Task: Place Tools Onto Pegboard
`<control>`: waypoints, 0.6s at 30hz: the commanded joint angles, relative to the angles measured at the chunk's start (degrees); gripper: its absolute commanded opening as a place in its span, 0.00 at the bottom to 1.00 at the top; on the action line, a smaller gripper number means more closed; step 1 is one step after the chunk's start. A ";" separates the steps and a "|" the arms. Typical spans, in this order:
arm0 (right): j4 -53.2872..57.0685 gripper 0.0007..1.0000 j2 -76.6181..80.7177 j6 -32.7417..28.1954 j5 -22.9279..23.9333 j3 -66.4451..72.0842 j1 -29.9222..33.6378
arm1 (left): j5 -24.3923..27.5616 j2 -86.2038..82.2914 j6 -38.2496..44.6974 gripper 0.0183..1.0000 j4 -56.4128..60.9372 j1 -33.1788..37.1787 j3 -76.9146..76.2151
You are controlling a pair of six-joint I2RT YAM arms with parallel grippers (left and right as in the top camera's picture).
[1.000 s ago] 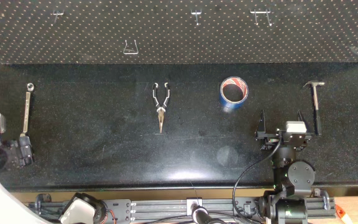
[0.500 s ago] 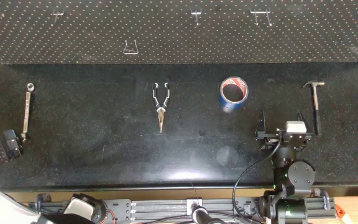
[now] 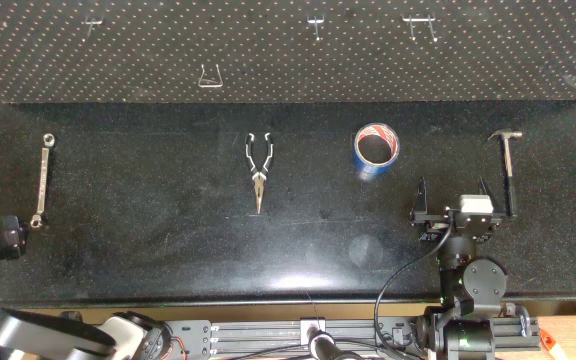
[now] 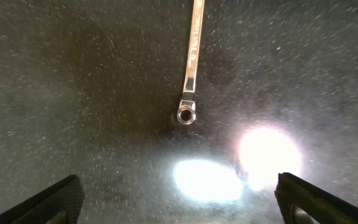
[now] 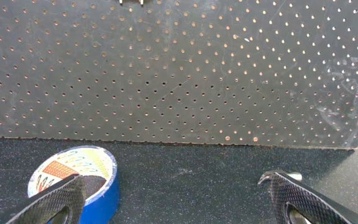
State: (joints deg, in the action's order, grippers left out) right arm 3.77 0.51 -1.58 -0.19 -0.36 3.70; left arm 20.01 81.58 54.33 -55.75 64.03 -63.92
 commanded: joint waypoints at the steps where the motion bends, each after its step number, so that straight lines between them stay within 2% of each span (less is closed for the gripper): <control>1: 0.31 0.95 -0.46 1.07 -0.72 0.11 0.24 | 2.78 6.38 2.54 0.99 4.83 0.02 -0.96; 6: 0.31 0.95 -0.46 1.07 -0.72 0.11 0.24 | 3.37 10.78 2.54 1.00 9.66 -1.22 -0.96; 13: 0.33 0.95 -0.46 1.07 -0.72 0.11 0.24 | 3.39 15.91 2.34 0.99 13.46 -6.43 -0.96; 18: 0.31 0.95 -0.46 1.07 -0.72 0.11 0.24 | 3.41 18.03 -3.61 0.99 18.64 -8.79 -0.96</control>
State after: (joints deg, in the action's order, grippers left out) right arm 3.79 0.51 -1.58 -0.19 -0.36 3.70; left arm 22.13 97.91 55.09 -39.59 56.16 -63.92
